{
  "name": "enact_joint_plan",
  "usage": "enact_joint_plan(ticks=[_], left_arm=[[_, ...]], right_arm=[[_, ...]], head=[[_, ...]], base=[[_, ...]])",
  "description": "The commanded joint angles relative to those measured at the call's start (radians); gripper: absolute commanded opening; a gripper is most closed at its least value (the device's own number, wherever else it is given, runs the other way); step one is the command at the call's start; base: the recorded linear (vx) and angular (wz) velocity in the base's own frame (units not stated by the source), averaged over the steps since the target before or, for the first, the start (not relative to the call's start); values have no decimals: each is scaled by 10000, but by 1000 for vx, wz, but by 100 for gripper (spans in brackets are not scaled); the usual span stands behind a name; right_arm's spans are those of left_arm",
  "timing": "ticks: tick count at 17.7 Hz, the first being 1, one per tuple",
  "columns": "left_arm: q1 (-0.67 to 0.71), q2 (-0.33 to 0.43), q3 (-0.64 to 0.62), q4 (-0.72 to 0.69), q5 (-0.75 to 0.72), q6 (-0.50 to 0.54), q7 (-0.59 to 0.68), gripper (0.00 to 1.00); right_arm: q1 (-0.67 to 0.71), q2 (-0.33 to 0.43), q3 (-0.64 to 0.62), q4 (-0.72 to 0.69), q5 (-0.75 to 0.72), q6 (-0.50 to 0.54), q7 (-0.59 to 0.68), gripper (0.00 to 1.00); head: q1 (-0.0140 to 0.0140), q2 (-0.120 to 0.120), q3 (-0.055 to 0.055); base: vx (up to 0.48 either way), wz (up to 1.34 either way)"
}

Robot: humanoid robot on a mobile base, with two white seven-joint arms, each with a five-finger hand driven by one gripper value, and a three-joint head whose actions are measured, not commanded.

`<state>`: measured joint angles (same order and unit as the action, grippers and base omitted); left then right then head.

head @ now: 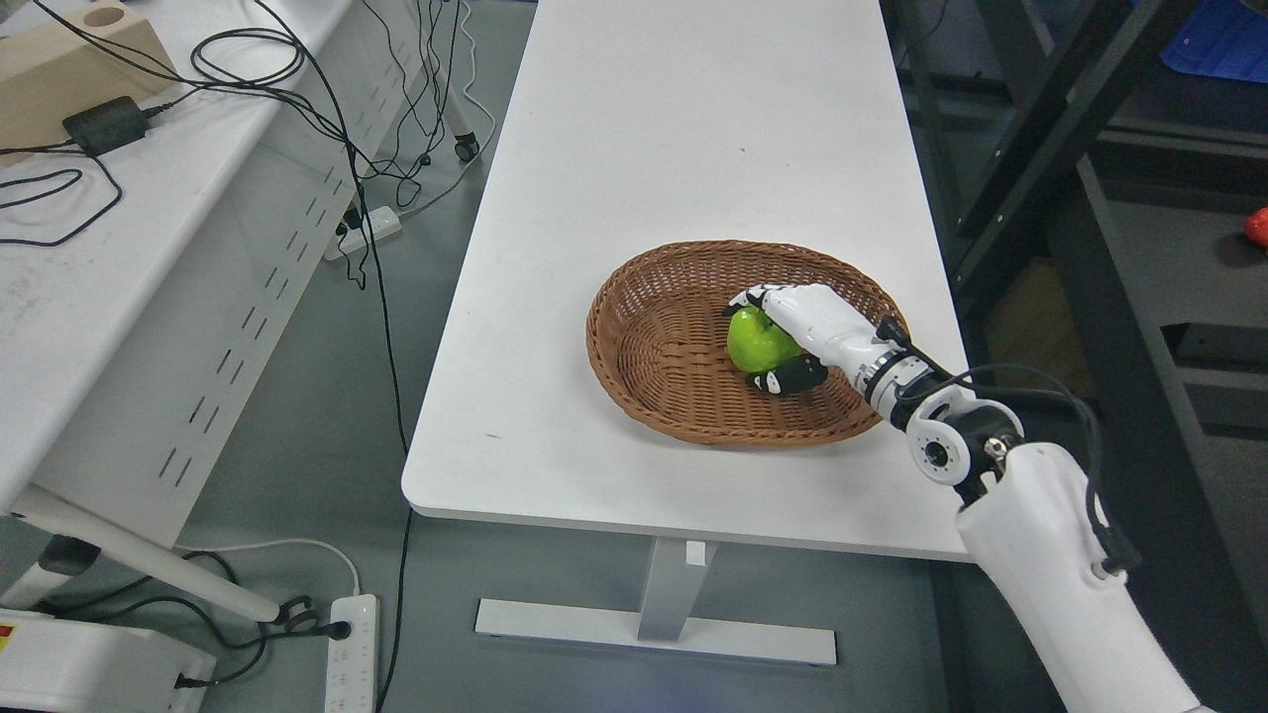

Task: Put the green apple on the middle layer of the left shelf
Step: 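Close the right hand fingers around the green apple, then lift the green apple out of the basket with the right hand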

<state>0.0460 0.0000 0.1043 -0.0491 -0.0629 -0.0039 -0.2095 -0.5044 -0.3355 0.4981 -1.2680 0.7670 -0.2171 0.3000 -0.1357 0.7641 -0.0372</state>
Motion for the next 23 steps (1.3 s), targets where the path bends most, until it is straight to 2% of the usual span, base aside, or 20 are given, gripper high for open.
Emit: enact_joint_plan(ticks=[1, 4, 8, 11, 13, 16, 21, 23], left_arm=[[0, 175, 0, 0, 0, -7, -7, 100], [0, 175, 0, 0, 0, -7, -7, 100], [0, 175, 0, 0, 0, -7, -7, 100], [0, 175, 0, 0, 0, -7, -7, 100], [0, 175, 0, 0, 0, -7, -7, 100], [0, 175, 0, 0, 0, -7, -7, 100], [0, 175, 0, 0, 0, -7, -7, 100], [0, 175, 0, 0, 0, -7, -7, 100]], right_arm=[[73, -5, -1218, -51, -183, 146, 848, 0], [287, 209, -2383, -191, -992, 314, 943, 0], [778, 1175, -4393, -1154, -1962, 1157, 942, 0], [856, 1376, -5055, -1647, -2788, 1495, 866, 0], [993, 1651, -5622, -1724, -3159, 1481, 150, 0], [1574, 2003, -5763, -1862, -3175, 1129, -2164, 0], [2633, 3137, -5824, -2720, -3160, 975, -3044, 0], [2956, 3180, -5916, -2875, -3160, 975, -3138, 0]], head=[[0, 0, 0], [0, 0, 0], [0, 0, 0], [0, 0, 0], [0, 0, 0], [0, 0, 0], [0, 0, 0], [0, 0, 0]], base=[[0, 0], [0, 0], [0, 0], [0, 0], [0, 0], [0, 0], [0, 0], [-20, 0]])
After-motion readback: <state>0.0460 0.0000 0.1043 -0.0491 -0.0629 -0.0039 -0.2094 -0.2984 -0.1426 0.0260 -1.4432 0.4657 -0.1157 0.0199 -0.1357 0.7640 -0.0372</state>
